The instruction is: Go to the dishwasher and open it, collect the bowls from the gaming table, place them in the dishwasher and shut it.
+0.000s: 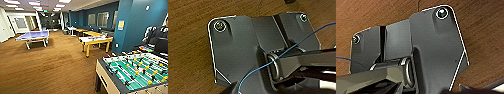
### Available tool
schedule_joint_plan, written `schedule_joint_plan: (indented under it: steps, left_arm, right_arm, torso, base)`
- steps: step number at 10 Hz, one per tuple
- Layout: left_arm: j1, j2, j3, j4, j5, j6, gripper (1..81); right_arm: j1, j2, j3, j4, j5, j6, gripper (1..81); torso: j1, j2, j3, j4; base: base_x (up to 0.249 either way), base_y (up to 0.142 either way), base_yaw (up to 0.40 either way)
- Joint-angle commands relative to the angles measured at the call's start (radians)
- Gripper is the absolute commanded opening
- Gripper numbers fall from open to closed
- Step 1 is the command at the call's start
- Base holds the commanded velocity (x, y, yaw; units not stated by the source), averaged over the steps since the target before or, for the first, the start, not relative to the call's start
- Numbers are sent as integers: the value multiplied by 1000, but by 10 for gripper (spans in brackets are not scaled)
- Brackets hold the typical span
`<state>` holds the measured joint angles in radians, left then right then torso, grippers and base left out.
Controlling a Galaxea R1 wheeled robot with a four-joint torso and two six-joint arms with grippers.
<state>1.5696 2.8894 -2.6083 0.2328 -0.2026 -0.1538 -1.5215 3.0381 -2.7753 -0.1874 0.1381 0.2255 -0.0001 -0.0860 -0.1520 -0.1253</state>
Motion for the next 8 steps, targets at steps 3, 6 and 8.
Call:
schedule_joint_plan:
  steps: [3, 6, 8]
  left_arm:
    - [-22, -13, -1, 5, 49, 5, 811]
    - [-22, -13, -1, 5, 49, 5, 811]
    - [-22, -11, -1, 7, 49, 5, 811]
  right_arm:
    - [33, -3, 4, 2, -49, -3, 811]
    - [36, -3, 4, 2, -48, -3, 811]
    - [36, 1, 7, 3, -48, -3, 811]
  torso:
    - [0, 0, 0, 0]
    - [0, 0, 0, 0]
    - [0, 0, 0, 0]
  base:
    - [136, 24, 0]
    - [136, 0, 0]
    - [138, 0, 0]
